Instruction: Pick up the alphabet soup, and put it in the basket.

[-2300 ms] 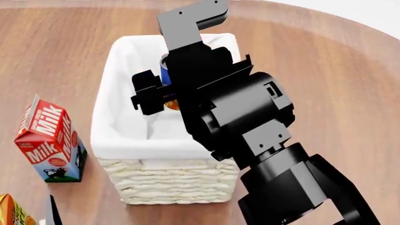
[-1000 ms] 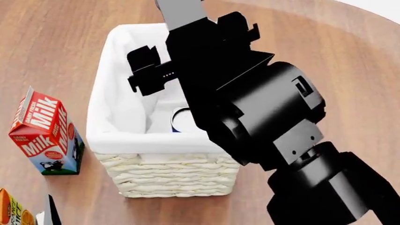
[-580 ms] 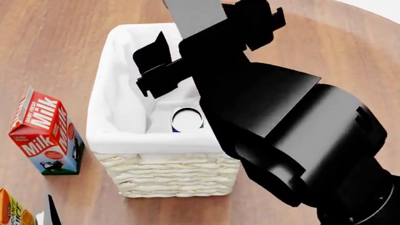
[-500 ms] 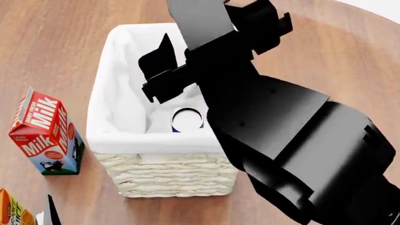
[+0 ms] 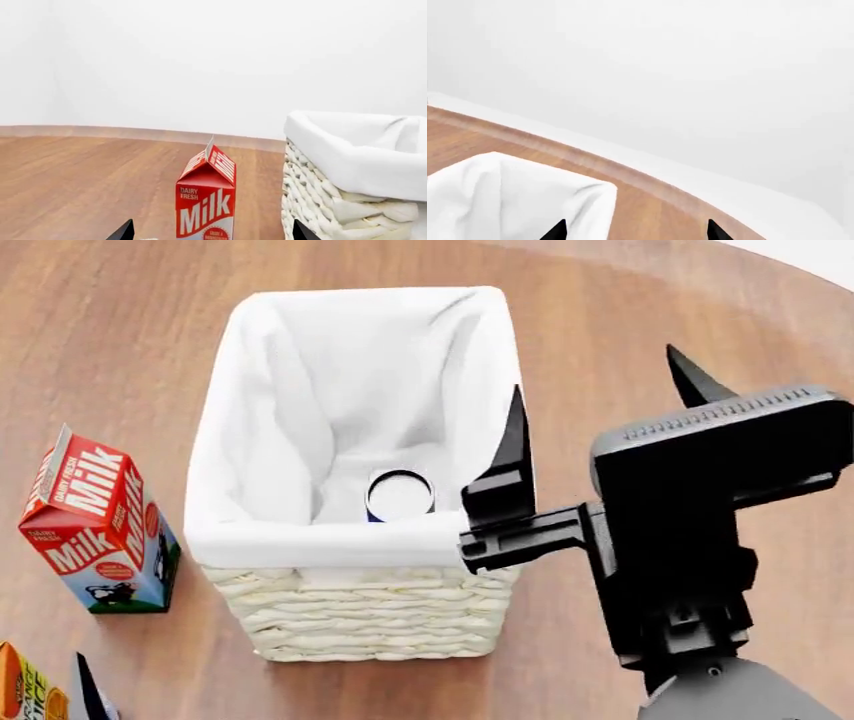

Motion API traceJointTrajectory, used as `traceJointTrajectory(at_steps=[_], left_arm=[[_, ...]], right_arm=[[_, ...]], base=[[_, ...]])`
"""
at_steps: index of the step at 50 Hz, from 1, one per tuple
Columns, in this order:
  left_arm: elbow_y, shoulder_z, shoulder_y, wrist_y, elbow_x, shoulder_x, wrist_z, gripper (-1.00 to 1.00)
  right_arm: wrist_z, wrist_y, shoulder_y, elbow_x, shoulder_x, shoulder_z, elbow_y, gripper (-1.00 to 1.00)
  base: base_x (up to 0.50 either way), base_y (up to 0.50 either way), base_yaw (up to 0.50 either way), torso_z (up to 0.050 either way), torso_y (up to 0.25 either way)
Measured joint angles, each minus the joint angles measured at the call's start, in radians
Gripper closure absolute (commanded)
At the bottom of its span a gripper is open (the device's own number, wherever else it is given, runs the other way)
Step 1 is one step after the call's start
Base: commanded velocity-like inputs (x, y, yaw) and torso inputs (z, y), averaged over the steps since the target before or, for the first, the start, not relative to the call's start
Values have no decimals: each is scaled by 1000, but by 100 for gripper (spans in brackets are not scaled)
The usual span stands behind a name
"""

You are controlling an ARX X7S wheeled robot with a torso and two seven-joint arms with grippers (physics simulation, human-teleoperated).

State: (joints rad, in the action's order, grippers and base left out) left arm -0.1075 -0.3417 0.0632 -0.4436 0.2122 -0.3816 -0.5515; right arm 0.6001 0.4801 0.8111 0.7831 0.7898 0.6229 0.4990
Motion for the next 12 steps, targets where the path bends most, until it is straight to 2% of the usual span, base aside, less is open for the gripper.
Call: traceJointTrajectory(at_steps=[12], left_arm=[[1,6,4,-6,-2,-2,-9,-100]], right_arm=[[29,-296,-309,-52,131,-94,8,-100]], base=[[0,0,0,0,0]])
